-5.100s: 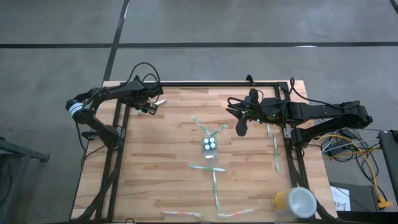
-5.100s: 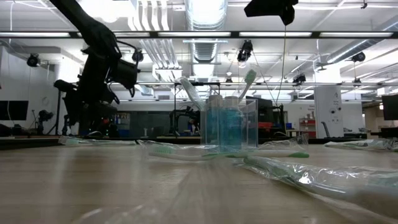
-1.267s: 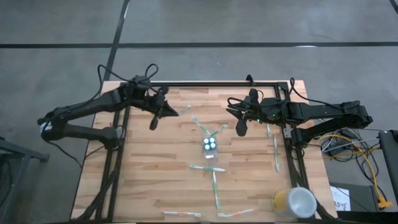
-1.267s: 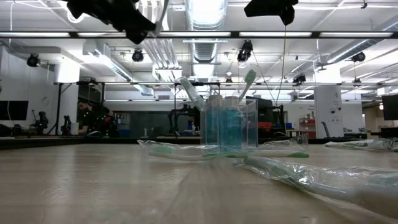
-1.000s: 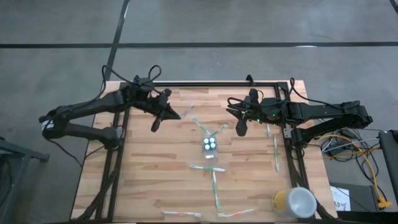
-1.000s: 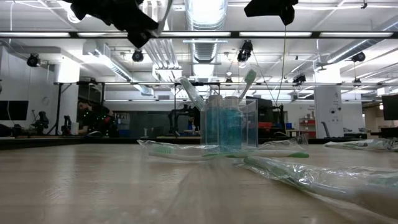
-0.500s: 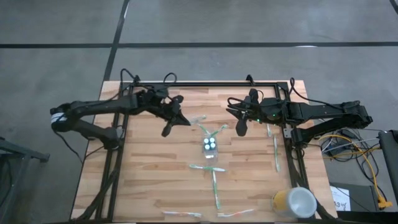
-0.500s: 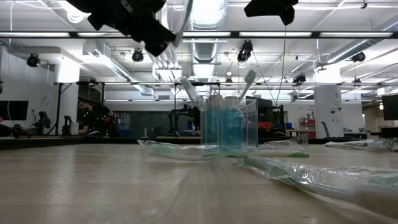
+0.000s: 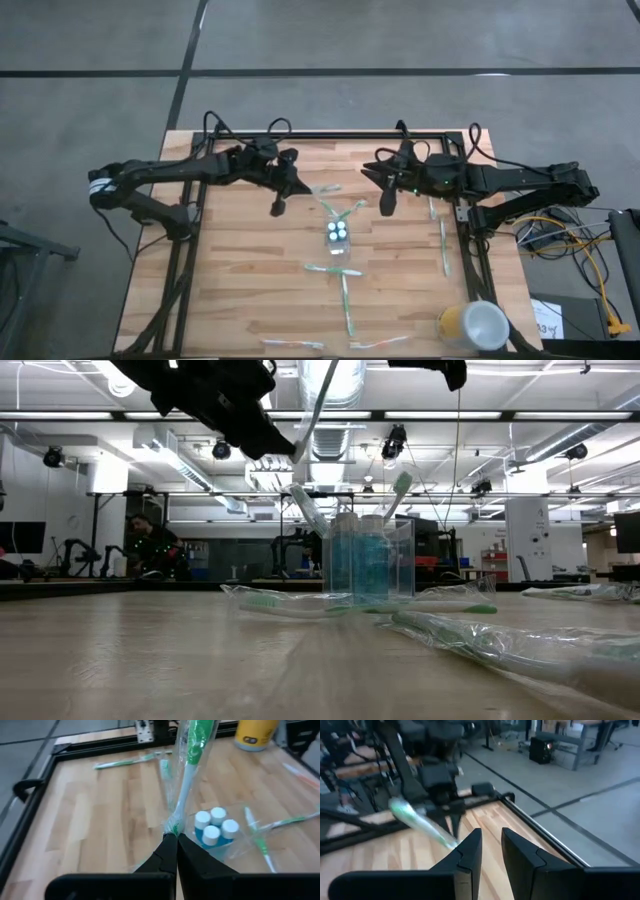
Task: Pick & Place toothbrushing station
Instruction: Put the white green toothbrush into the back side of the transparent organizer
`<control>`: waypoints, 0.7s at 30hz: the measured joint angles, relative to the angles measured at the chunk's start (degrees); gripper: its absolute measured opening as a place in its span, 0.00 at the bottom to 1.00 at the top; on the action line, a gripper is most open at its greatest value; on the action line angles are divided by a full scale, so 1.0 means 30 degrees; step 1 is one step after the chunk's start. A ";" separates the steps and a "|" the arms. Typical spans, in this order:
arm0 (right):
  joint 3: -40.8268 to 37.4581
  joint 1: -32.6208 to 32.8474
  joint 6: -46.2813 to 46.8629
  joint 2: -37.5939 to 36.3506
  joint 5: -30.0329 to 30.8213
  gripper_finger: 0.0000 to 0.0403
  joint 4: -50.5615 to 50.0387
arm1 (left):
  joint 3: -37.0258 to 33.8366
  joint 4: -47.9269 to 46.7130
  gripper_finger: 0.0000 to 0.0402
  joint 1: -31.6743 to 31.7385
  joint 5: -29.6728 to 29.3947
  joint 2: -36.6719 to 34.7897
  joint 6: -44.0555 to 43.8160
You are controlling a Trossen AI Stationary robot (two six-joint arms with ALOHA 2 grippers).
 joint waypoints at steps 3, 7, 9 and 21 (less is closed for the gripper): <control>0.0000 0.0000 0.0014 0.0021 -0.1413 0.17 0.1194 | 0.0015 0.0118 0.01 0.0000 -0.0648 -0.0007 -0.0931; 0.0000 0.0000 0.1878 0.0486 -0.3321 0.17 0.3404 | 0.0015 0.0278 0.01 0.0000 -0.1216 -0.0007 -0.2297; 0.0000 0.0000 0.3136 0.0828 -0.3736 0.17 0.4330 | 0.0015 0.0292 0.01 0.0000 -0.1286 -0.0007 -0.2419; 0.0000 0.0110 0.3910 0.2932 -0.3853 0.17 0.5173 | 0.0015 0.0490 0.01 -0.0058 -0.1265 -0.0036 -0.2463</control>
